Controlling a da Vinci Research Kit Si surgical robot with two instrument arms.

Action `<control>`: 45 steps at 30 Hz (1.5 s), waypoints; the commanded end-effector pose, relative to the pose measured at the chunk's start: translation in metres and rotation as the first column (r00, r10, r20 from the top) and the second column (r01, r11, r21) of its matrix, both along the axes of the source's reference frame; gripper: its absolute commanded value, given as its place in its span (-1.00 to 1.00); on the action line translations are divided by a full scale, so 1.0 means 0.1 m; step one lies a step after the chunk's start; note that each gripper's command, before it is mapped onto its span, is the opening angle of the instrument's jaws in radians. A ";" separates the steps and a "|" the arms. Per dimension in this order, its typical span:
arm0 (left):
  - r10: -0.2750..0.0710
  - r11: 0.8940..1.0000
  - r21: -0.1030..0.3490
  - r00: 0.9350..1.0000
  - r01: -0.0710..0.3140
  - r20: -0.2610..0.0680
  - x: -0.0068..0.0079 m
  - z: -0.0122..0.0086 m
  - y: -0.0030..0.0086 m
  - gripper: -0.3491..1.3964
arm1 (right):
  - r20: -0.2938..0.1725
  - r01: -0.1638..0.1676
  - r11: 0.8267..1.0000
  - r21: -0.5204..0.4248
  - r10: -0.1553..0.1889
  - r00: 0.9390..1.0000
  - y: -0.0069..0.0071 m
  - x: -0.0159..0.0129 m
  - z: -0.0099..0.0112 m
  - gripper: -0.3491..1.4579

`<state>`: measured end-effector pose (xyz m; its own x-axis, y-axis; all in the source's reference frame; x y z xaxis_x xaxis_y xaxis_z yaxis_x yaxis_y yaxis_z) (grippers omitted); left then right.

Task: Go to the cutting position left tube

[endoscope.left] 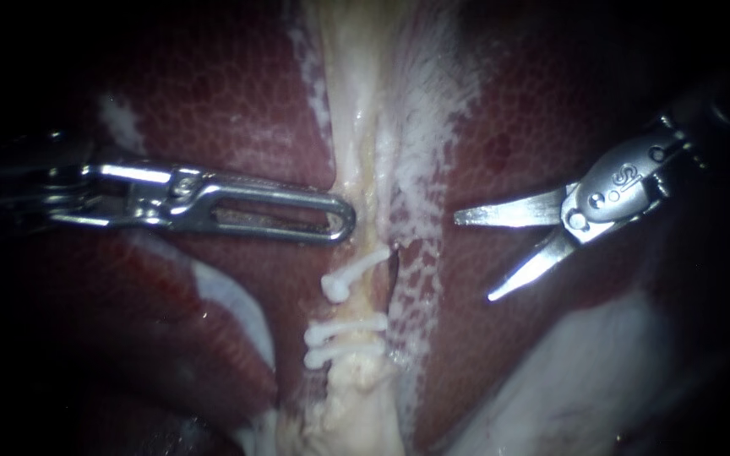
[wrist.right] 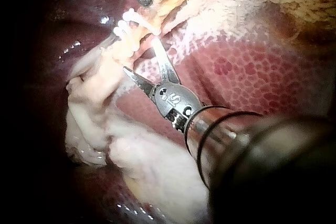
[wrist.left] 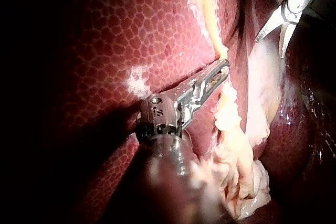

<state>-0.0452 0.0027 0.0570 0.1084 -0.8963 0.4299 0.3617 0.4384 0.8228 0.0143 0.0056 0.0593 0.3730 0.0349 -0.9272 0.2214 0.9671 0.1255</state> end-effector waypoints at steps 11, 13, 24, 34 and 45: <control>0.001 1.000 0.001 1.000 -0.001 0.001 0.002 -0.004 0.000 -1.00 | -0.003 0.000 1.000 -0.009 0.000 1.000 -0.004 0.000 0.001 0.97; 0.001 1.000 0.003 1.000 -0.001 0.002 0.004 -0.007 0.001 -1.00 | -0.007 0.007 1.000 0.005 -0.007 1.000 -0.008 0.001 0.003 0.97; -0.006 1.000 0.005 1.000 0.006 0.005 0.020 -0.031 0.009 -1.00 | 0.029 0.024 0.993 0.118 -0.027 0.999 -0.033 0.016 0.021 0.95; -0.020 1.000 -0.004 1.000 0.020 0.021 0.038 -0.063 0.017 -1.00 | 0.129 0.006 0.960 0.280 -0.043 0.991 -0.043 0.022 0.031 0.71; -0.027 0.999 -0.017 0.999 0.027 0.030 0.048 -0.084 0.018 -1.00 | 0.181 0.036 0.931 0.363 -0.109 0.977 -0.048 0.044 0.035 0.49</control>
